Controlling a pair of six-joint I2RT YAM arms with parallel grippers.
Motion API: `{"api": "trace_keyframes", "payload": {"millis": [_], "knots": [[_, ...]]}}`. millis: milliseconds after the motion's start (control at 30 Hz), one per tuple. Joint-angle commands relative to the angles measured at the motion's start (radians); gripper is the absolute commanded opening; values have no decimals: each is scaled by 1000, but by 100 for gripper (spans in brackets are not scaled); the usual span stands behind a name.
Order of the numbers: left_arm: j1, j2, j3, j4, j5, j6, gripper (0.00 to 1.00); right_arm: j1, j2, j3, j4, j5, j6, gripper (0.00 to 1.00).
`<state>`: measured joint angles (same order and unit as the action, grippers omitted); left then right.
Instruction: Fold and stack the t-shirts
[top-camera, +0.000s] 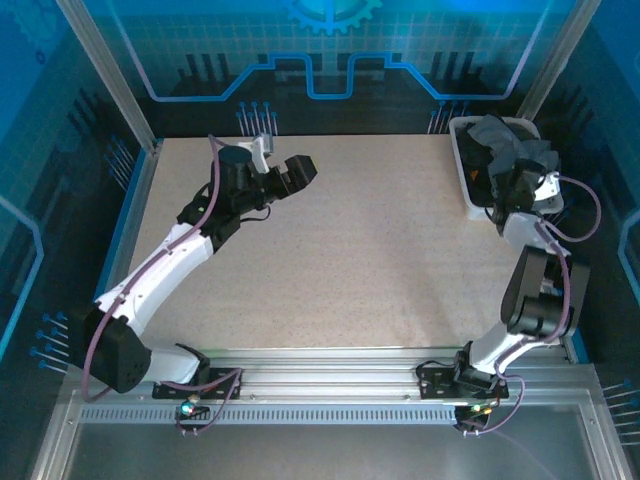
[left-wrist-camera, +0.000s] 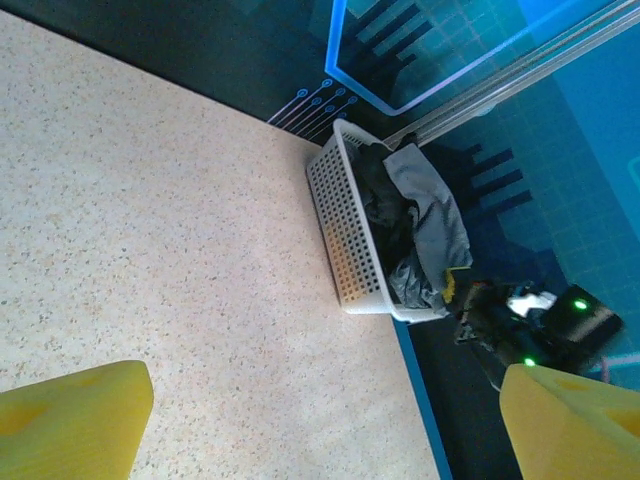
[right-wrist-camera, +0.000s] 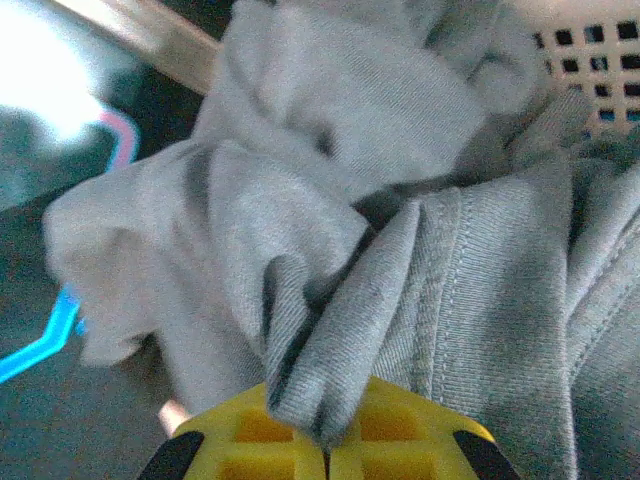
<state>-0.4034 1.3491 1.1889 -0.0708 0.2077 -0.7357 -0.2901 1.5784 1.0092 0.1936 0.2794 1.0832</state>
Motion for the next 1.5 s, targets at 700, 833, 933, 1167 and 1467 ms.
{"api": "trace_keyframes", "payload": {"millis": [700,833,933,1167,1467], "knots": [[-5,-48,-24,-235,-218,-18,89,1015,-234,379,-216,273,-478,0],[-4,-117,-2,-436,-423,-13,90,1149,32,562,-346,249,-394,0],[-4,-185,-16,-543,-541,-30,90,1163,218,695,-444,115,-327,35],[3,-330,-113,-677,-585,-75,90,1099,287,793,-617,-72,-330,67],[85,-269,-309,-669,-262,-238,67,964,-18,285,-725,-75,-418,59]]}}
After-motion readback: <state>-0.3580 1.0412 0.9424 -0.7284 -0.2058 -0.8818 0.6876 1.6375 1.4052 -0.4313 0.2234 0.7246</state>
